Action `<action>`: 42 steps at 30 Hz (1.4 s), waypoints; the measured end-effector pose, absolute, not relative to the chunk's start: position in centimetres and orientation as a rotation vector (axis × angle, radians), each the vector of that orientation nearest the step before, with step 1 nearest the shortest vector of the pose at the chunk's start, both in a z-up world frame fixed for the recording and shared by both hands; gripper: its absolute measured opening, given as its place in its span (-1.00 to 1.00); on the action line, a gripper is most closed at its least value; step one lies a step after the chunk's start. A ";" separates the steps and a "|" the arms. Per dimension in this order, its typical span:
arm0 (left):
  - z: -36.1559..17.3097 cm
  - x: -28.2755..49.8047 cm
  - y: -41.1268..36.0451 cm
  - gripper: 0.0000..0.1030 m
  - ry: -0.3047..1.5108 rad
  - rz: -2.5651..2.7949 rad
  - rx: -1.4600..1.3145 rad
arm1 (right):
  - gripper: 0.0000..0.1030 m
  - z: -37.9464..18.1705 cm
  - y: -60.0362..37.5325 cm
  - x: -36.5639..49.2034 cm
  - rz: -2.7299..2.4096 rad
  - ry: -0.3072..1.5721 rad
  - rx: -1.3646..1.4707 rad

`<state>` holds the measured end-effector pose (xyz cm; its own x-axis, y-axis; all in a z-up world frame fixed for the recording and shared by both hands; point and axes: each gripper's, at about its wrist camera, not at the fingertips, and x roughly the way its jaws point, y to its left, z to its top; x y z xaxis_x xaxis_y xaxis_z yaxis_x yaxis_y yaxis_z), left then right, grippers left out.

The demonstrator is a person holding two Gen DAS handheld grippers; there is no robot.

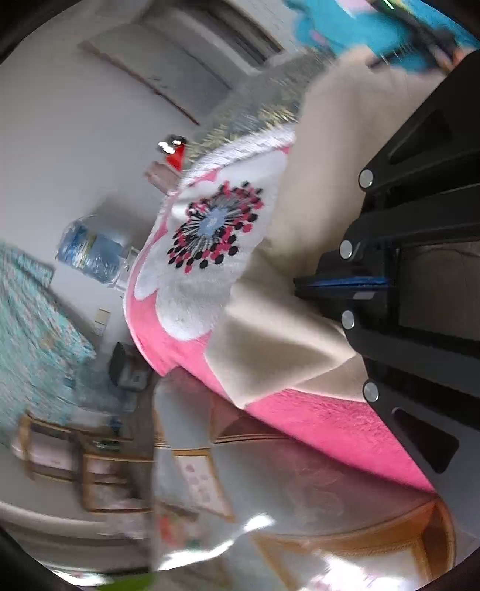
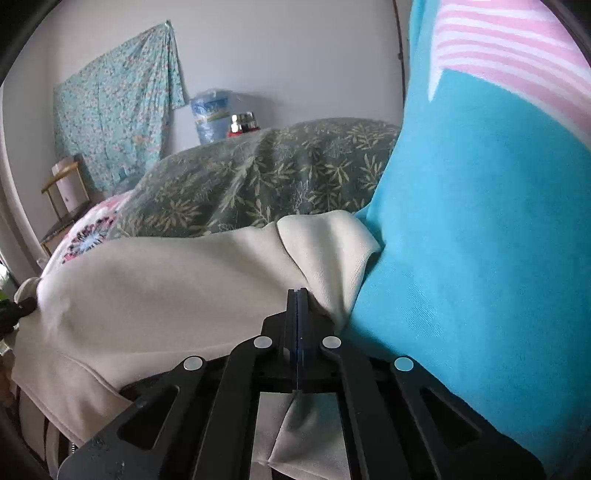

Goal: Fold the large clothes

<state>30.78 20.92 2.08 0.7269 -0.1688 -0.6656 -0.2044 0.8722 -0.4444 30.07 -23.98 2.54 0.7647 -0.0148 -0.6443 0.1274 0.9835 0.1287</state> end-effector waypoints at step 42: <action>-0.3 35.8 16.7 -0.94 0.868 -0.324 -0.855 | -1.00 2.3 -26.3 31.2 0.243 0.924 0.364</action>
<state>35.78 16.66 -0.32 0.6250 -0.5687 -0.5348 -0.0798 0.6349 -0.7684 31.20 -26.31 2.31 0.5822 0.3567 -0.7306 -0.0488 0.9123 0.4066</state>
